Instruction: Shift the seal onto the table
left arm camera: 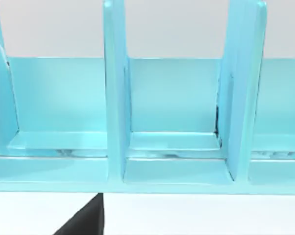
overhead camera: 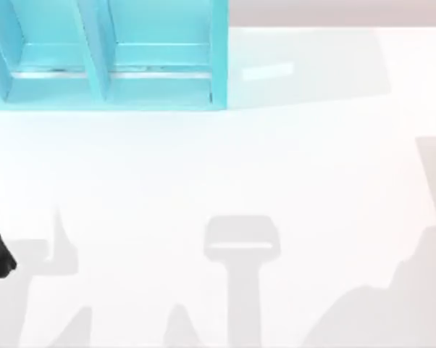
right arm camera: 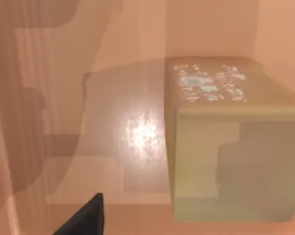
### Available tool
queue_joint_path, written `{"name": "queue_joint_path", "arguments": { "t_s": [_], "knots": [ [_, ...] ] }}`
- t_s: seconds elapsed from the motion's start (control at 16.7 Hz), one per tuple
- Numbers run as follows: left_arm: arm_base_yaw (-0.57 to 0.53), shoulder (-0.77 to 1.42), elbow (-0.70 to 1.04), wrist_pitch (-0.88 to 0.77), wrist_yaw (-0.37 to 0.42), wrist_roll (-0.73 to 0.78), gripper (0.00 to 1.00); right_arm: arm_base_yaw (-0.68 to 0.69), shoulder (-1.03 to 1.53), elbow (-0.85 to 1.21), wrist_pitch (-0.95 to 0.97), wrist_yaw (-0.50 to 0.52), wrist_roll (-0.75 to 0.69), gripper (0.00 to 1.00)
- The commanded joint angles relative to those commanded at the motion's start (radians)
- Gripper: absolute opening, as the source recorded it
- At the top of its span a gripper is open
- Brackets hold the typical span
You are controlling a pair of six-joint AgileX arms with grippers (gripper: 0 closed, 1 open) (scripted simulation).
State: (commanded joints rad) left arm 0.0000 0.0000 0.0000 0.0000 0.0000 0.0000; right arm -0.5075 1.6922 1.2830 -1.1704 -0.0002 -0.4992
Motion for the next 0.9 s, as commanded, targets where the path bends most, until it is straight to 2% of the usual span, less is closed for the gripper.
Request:
{"name": "queue_joint_path", "arguments": {
  "t_s": [0.36, 0.72, 0.9],
  "knots": [
    [0.0, 0.0, 0.0, 0.0, 0.0, 0.0, 1.0, 0.001, 0.072, -0.191, 0.284, 0.0, 0.001, 1.0],
    [0.0, 0.0, 0.0, 0.0, 0.0, 0.0, 1.0, 0.0, 0.088, -0.224, 0.321, 0.0, 0.001, 1.0],
    [0.0, 0.0, 0.0, 0.0, 0.0, 0.0, 1.0, 0.0, 0.088, -0.224, 0.321, 0.0, 0.001, 0.77]
  ]
}}
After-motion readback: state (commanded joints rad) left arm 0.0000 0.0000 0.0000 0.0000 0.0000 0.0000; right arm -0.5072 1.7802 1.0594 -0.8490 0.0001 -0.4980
